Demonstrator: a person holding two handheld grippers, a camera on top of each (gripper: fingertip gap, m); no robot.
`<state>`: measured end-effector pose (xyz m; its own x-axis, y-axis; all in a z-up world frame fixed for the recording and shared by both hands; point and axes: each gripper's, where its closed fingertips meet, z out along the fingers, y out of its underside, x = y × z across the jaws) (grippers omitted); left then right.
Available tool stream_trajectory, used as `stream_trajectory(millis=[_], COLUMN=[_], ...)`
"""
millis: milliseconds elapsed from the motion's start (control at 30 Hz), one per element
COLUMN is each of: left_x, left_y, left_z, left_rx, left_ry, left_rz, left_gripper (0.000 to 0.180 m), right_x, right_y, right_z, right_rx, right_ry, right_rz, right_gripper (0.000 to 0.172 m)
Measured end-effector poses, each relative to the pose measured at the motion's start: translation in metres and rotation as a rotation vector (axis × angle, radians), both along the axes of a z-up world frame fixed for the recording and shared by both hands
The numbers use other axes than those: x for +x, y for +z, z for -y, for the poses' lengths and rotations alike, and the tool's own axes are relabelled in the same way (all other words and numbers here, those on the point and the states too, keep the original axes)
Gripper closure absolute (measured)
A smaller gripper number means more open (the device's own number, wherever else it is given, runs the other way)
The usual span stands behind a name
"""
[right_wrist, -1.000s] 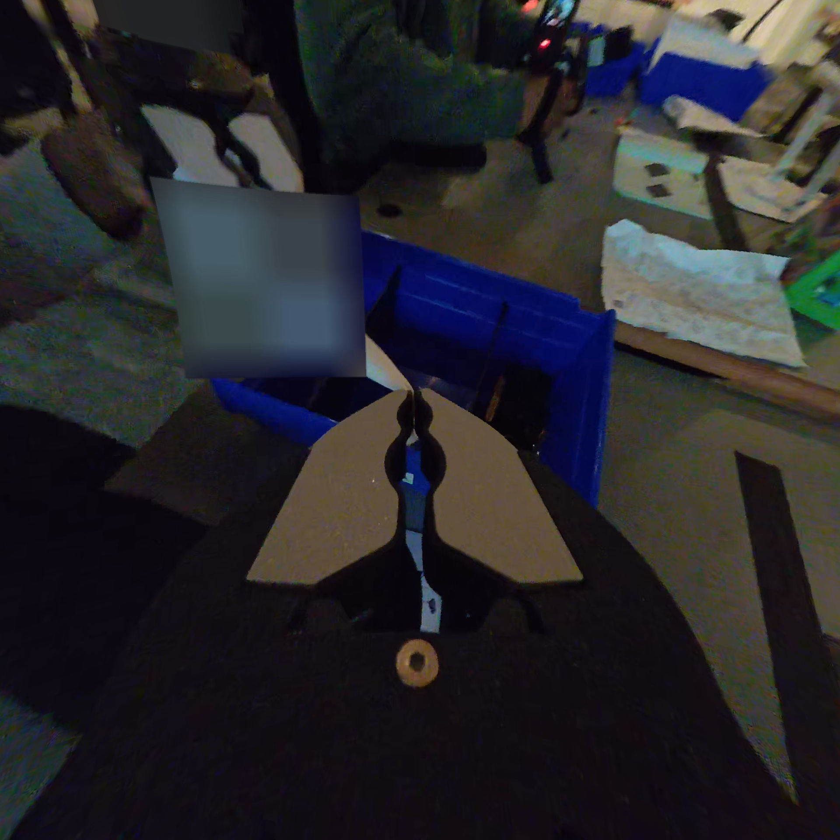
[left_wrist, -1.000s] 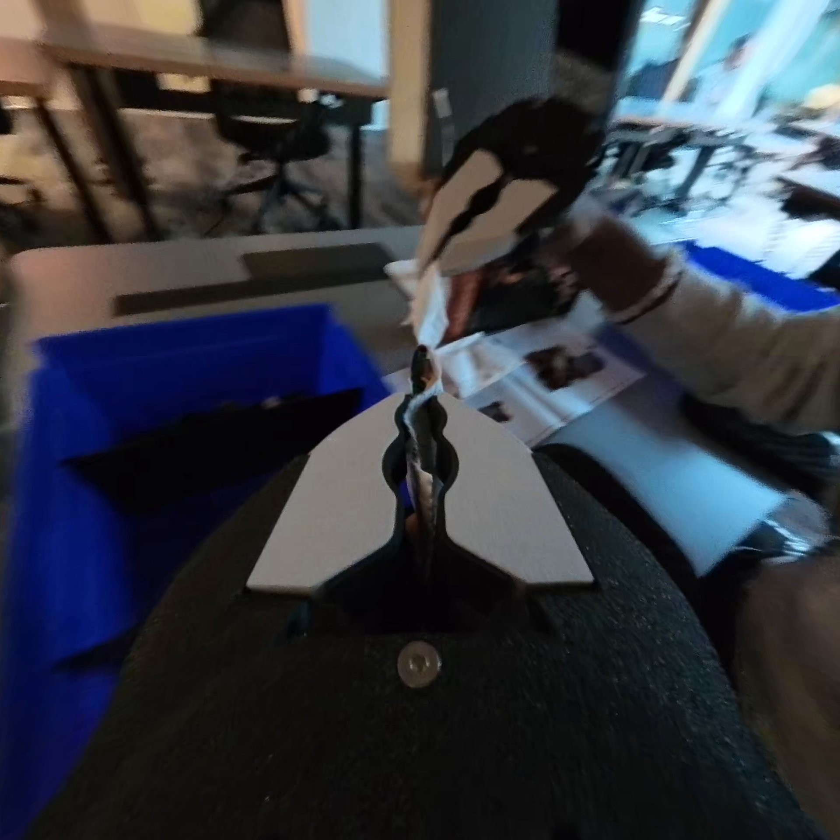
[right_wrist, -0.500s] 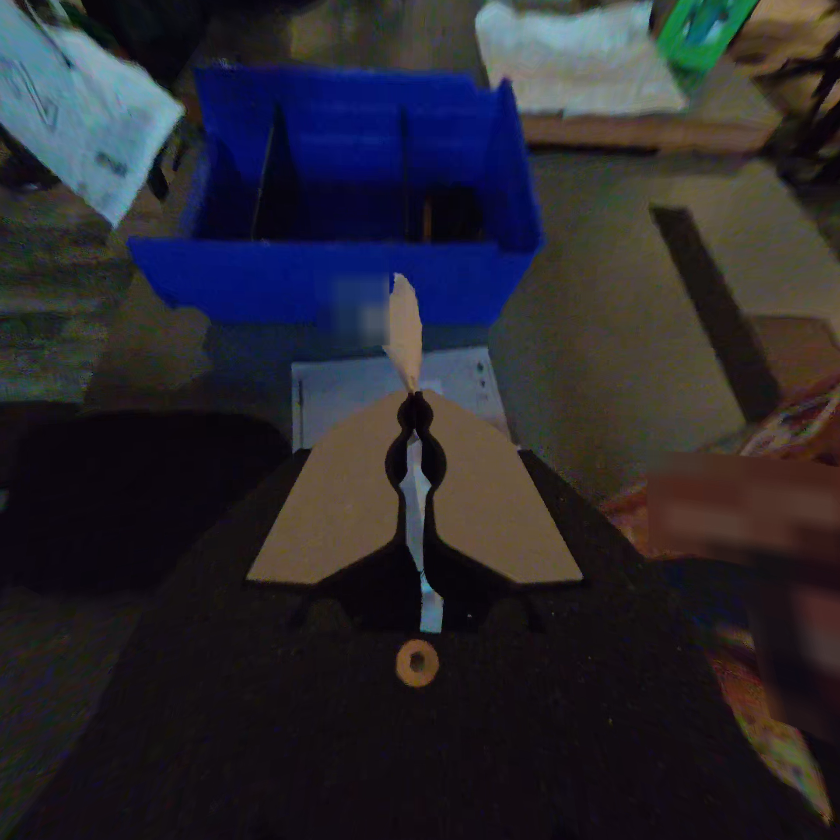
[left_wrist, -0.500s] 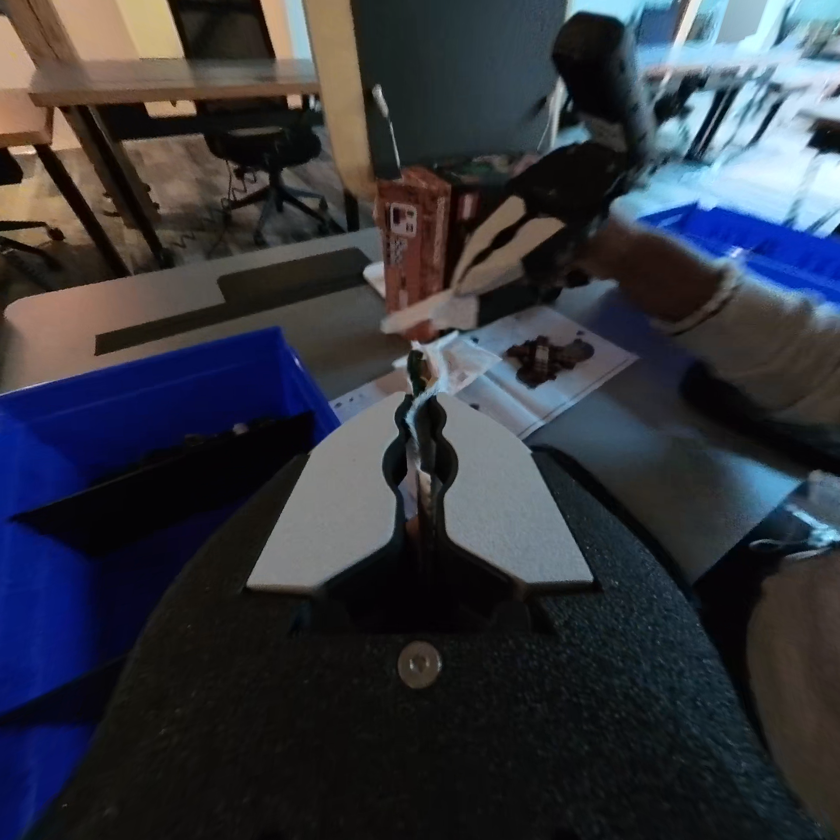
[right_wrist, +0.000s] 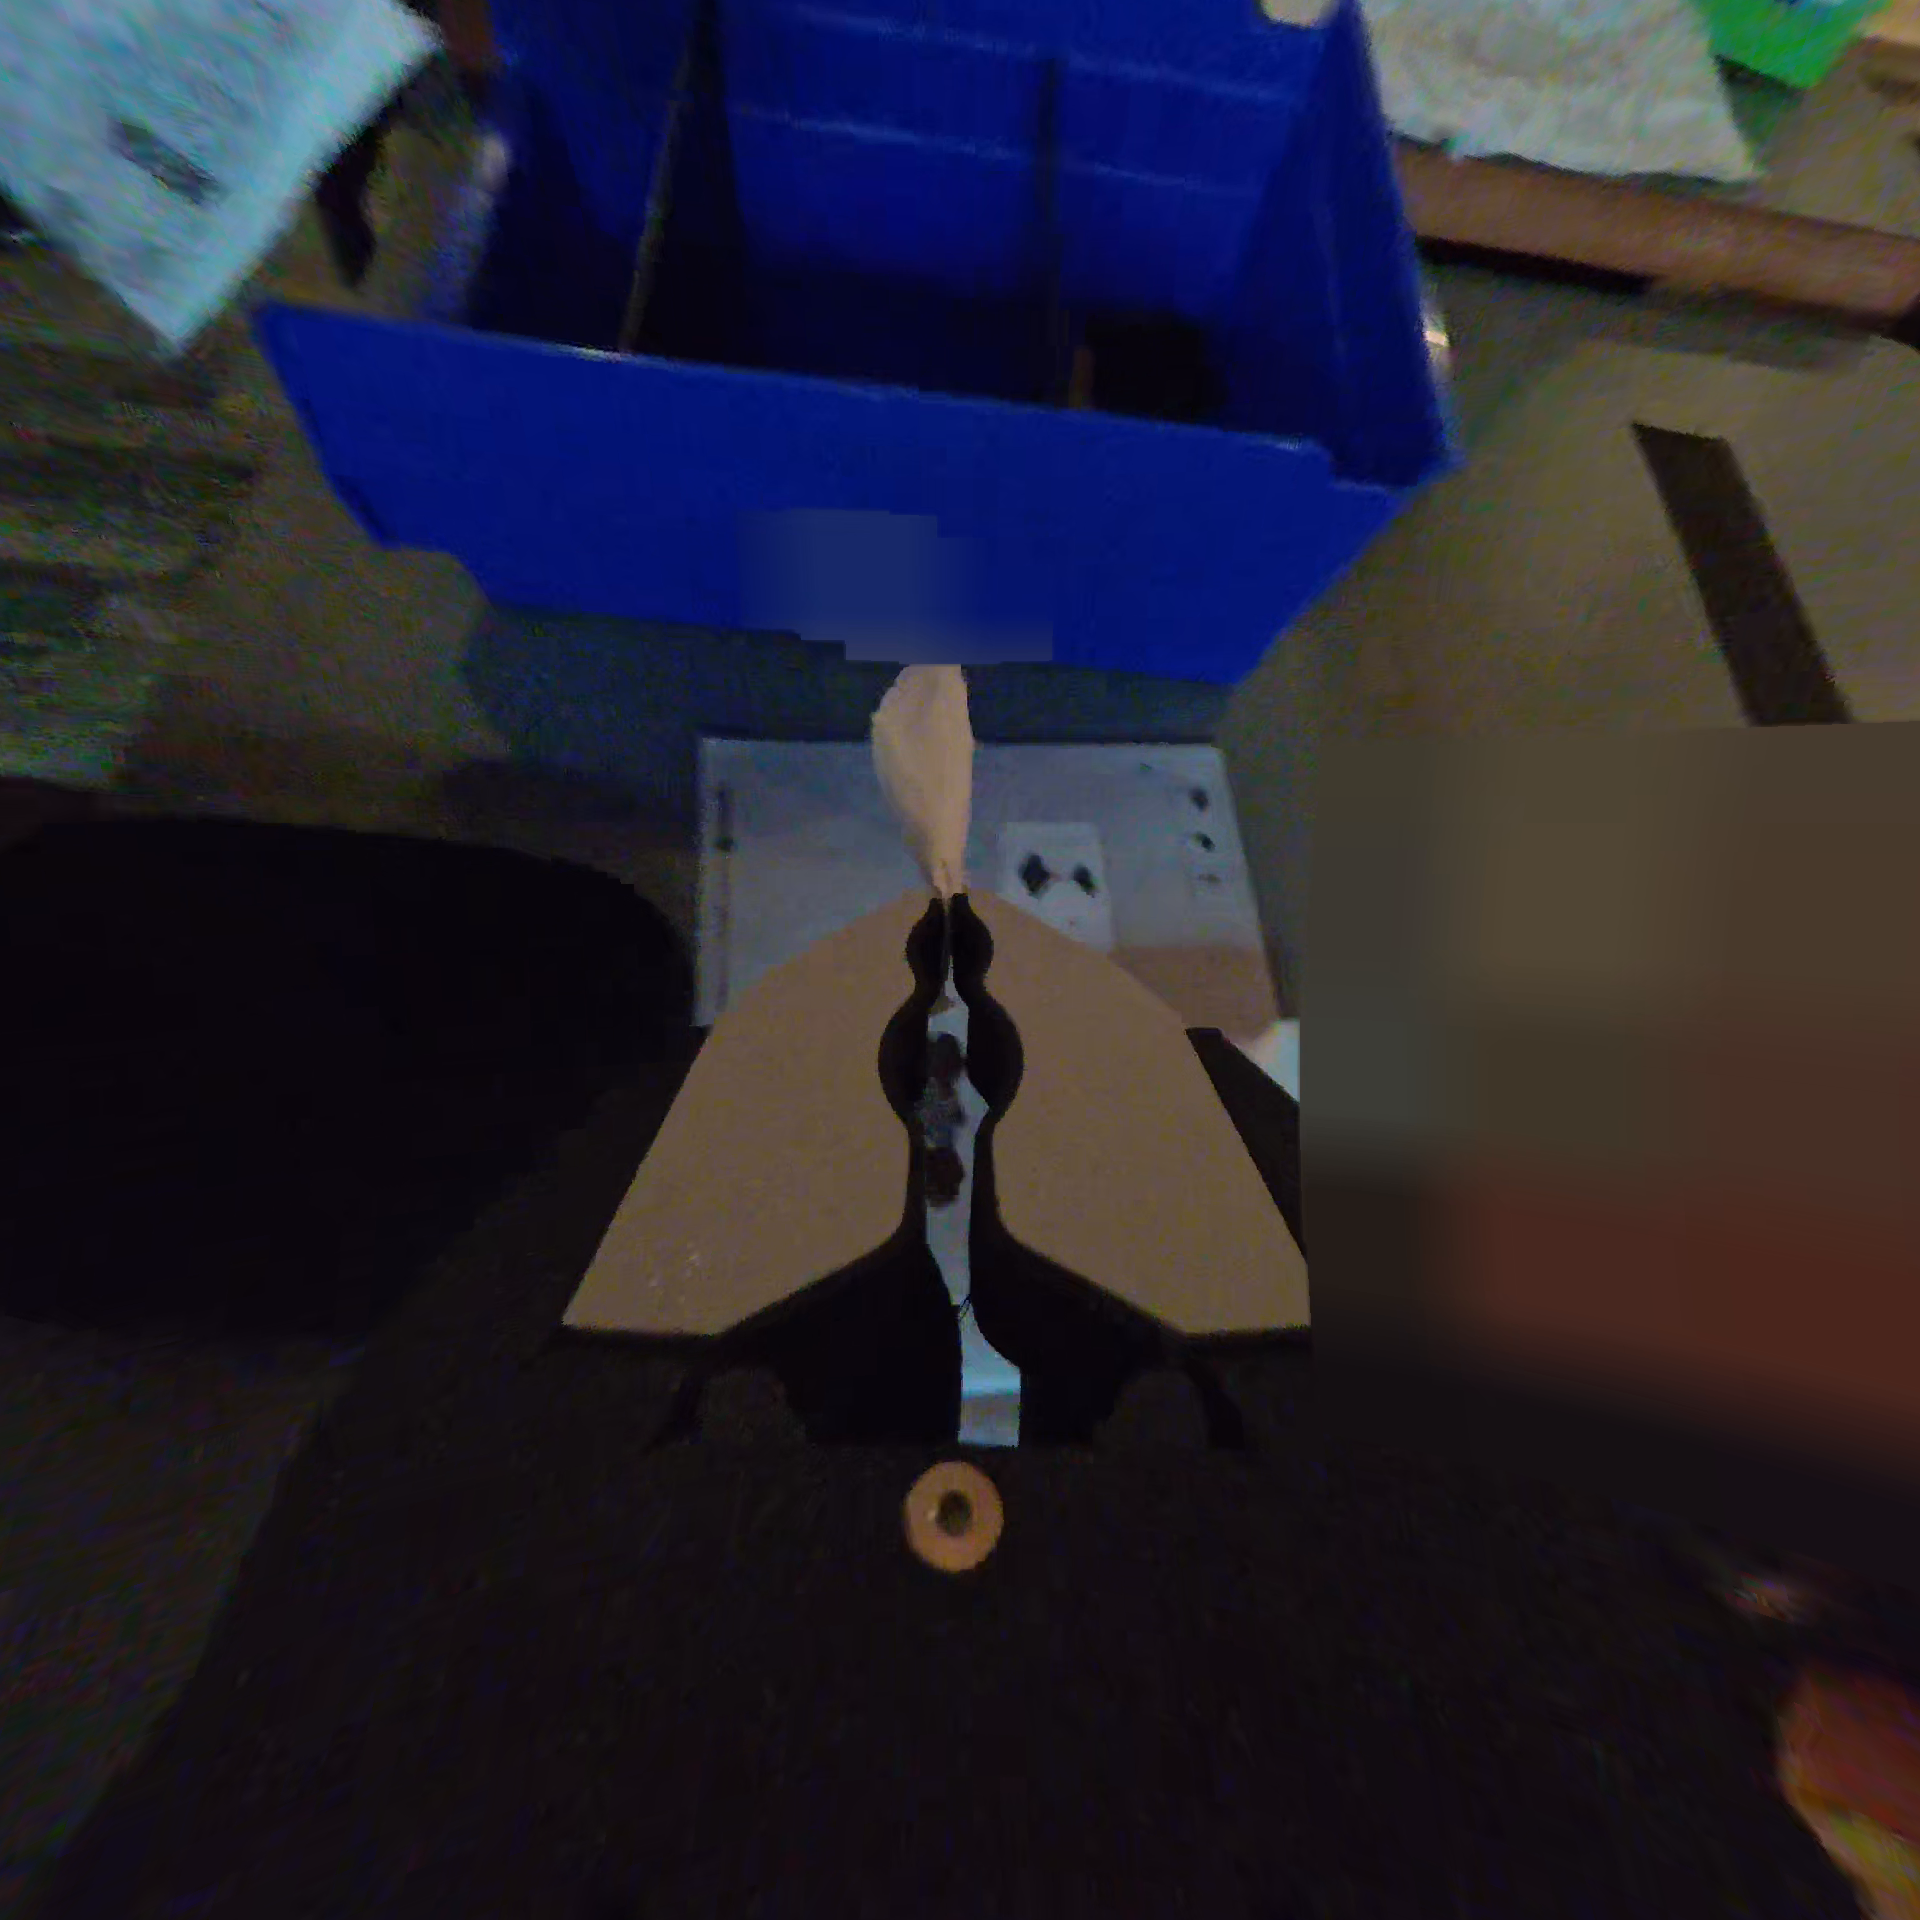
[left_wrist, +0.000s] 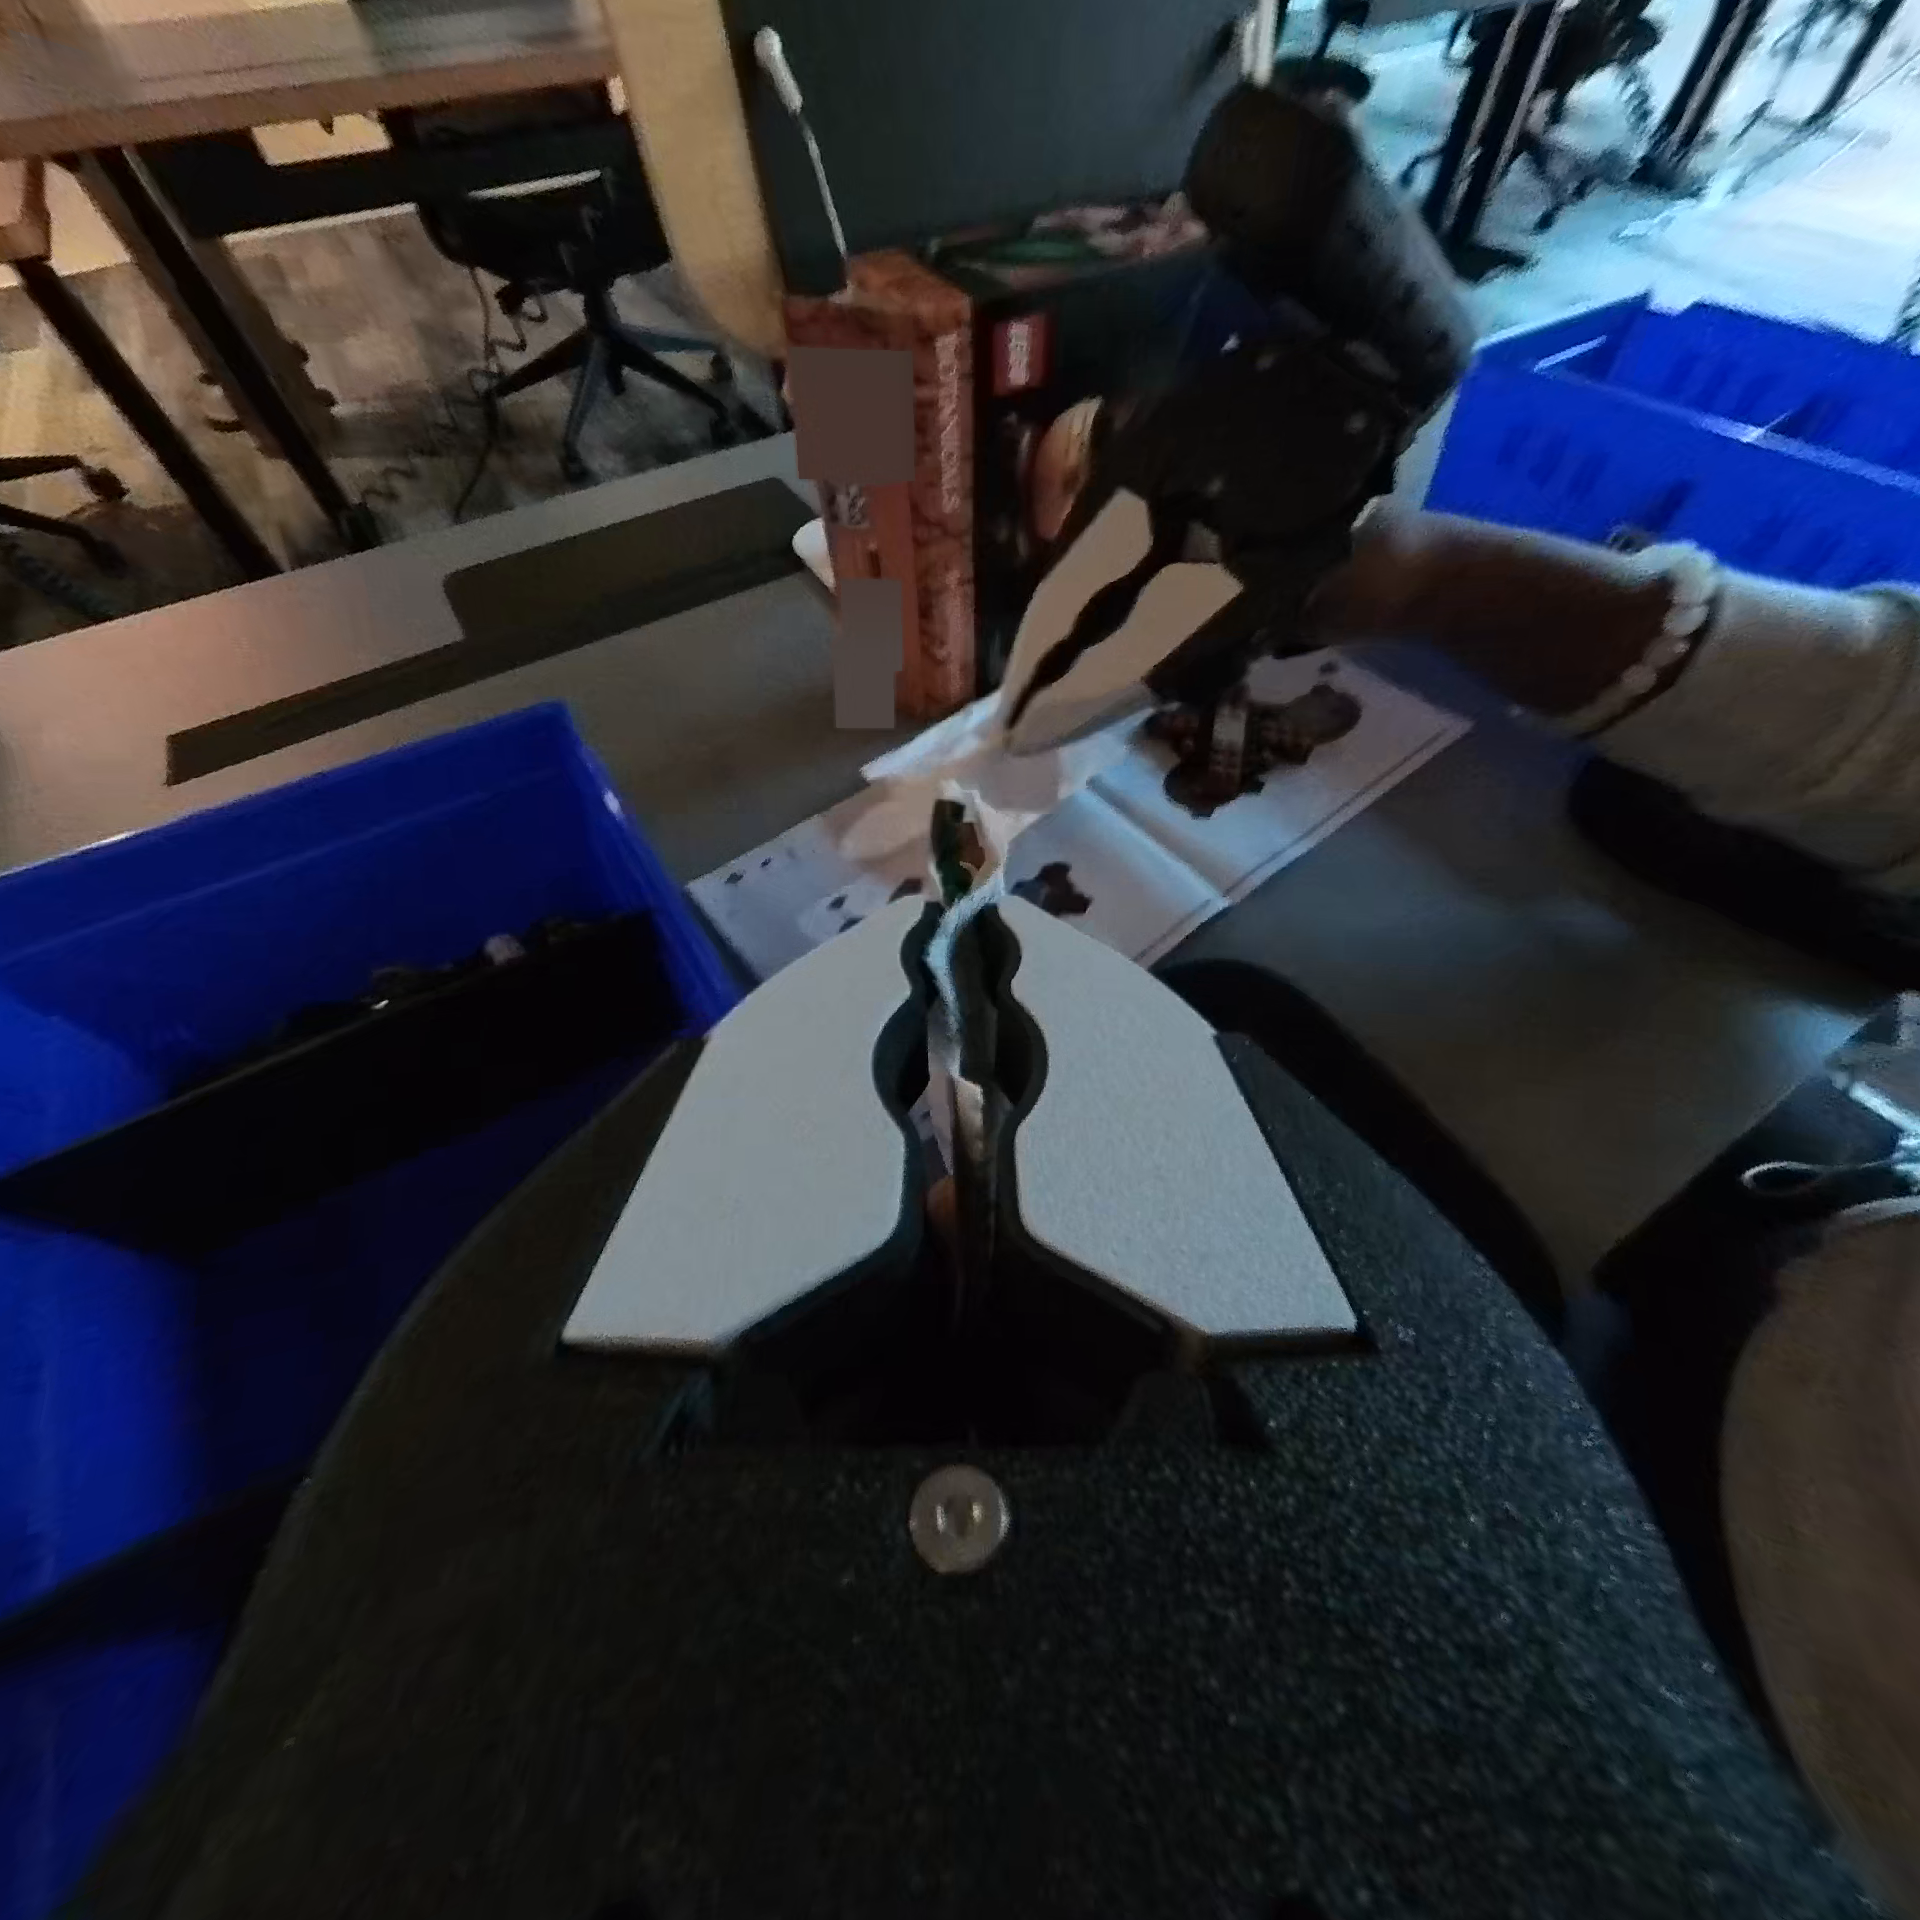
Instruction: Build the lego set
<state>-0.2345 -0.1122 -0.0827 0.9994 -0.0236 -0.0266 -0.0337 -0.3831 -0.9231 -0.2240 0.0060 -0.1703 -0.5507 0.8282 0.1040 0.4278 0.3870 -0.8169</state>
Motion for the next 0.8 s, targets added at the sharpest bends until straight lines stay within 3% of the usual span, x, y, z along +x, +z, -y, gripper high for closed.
stream_trajectory(millis=[267, 400, 467, 600, 800], left_x=[-0.012, -0.012, -0.012, -0.014, -0.009], left_y=[0.004, 0.005, 0.006, 0.019, 0.046], left_z=[0.015, 0.019, 0.020, 0.016, -0.008], left_rx=[-0.010, -0.010, 0.000, 0.091, 0.279], left_ry=[0.047, 0.051, 0.050, 0.042, -0.001], left_rz=[-0.014, -0.018, -0.018, -0.012, 0.004], left_gripper=[0.173, 0.173, 0.173, 0.173, 0.173], right_x=[-0.009, -0.008, -0.008, -0.005, -0.014], right_y=[-0.021, -0.025, -0.007, 0.048, 0.078], right_z=[0.093, 0.110, 0.109, 0.112, 0.143], right_rx=[0.173, 0.151, 0.062, -0.289, -0.698], right_ry=[0.413, 0.452, 0.431, 0.376, 0.369], right_rz=[-0.151, -0.101, -0.143, -0.219, -0.179], right_gripper=[0.167, 0.114, 0.104, 0.118, 0.111])
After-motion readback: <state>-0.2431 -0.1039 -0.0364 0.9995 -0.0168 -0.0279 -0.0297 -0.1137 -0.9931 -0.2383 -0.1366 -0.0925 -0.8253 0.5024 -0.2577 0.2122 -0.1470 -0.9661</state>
